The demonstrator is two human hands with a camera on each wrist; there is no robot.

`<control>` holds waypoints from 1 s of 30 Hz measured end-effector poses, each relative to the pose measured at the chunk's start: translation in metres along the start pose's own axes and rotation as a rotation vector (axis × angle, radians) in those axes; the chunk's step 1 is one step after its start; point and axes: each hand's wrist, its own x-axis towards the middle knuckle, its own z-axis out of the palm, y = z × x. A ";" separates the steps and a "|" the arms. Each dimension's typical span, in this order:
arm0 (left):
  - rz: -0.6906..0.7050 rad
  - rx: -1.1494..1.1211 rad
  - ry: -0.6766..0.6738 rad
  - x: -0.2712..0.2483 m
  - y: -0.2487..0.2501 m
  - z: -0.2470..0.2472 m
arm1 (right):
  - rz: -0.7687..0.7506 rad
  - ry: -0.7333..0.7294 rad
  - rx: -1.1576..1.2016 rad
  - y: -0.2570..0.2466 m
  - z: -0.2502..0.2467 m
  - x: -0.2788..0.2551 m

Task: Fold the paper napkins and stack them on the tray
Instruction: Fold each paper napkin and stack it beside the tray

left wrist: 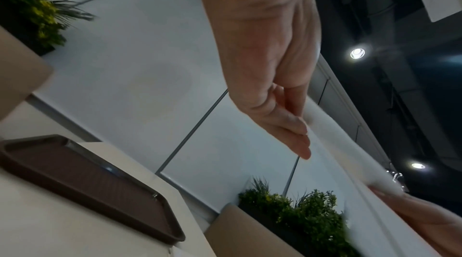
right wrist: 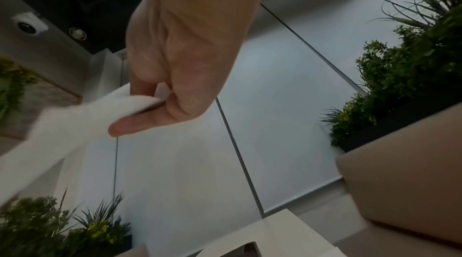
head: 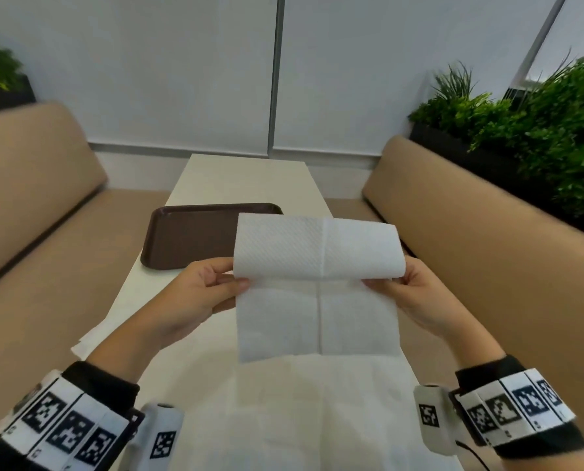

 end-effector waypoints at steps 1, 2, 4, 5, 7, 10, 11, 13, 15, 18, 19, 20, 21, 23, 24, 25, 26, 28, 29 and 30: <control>0.018 0.003 0.002 0.000 0.000 -0.001 | -0.018 0.008 -0.017 -0.001 0.000 0.000; 0.029 0.001 0.006 -0.001 0.001 -0.001 | -0.028 0.012 -0.025 -0.001 -0.001 0.000; 0.053 0.038 0.027 0.000 -0.001 -0.003 | -0.041 -0.016 -0.024 -0.001 -0.004 0.000; 0.054 0.060 0.053 0.002 -0.003 -0.005 | -0.044 -0.041 -0.030 -0.001 -0.006 0.001; 0.054 0.113 0.099 0.004 -0.003 -0.005 | -0.043 -0.090 -0.042 -0.001 -0.009 0.001; 0.029 0.105 0.148 0.007 0.000 -0.004 | -0.001 -0.156 -0.042 0.003 -0.018 0.003; 0.046 0.096 0.136 0.009 -0.001 -0.004 | 0.008 -0.176 -0.071 0.005 -0.021 0.003; 0.060 0.150 0.164 0.015 -0.005 -0.004 | 0.021 -0.218 -0.152 0.012 -0.025 0.004; 0.055 0.230 0.201 0.024 -0.013 -0.005 | 0.043 -0.254 -0.199 0.020 -0.028 0.007; -0.014 0.336 0.154 0.037 -0.021 -0.002 | 0.112 -0.255 -0.202 0.035 -0.033 0.012; -0.058 0.397 0.115 0.042 -0.027 -0.005 | 0.140 -0.245 -0.194 0.040 -0.034 0.014; -0.109 0.455 0.073 0.048 -0.031 -0.006 | 0.166 -0.231 -0.189 0.046 -0.035 0.016; -0.150 0.505 0.037 0.054 -0.036 -0.006 | 0.189 -0.216 -0.194 0.052 -0.036 0.019; -0.213 0.543 -0.003 0.070 -0.047 -0.006 | 0.250 -0.179 -0.229 0.065 -0.042 0.031; -0.234 0.526 0.002 0.080 -0.053 -0.005 | 0.284 -0.151 -0.236 0.073 -0.045 0.039; -0.250 0.482 0.024 0.092 -0.060 -0.004 | 0.307 -0.119 -0.230 0.081 -0.049 0.049; -0.260 0.429 0.057 0.103 -0.065 -0.002 | 0.316 -0.080 -0.210 0.088 -0.053 0.059; -0.267 0.366 0.109 0.130 -0.075 0.004 | 0.321 0.023 -0.163 0.103 -0.063 0.084; -0.272 0.341 0.131 0.146 -0.082 0.006 | 0.335 0.060 -0.153 0.111 -0.069 0.097; -0.281 0.304 0.155 0.161 -0.087 0.007 | 0.355 0.083 -0.154 0.119 -0.075 0.111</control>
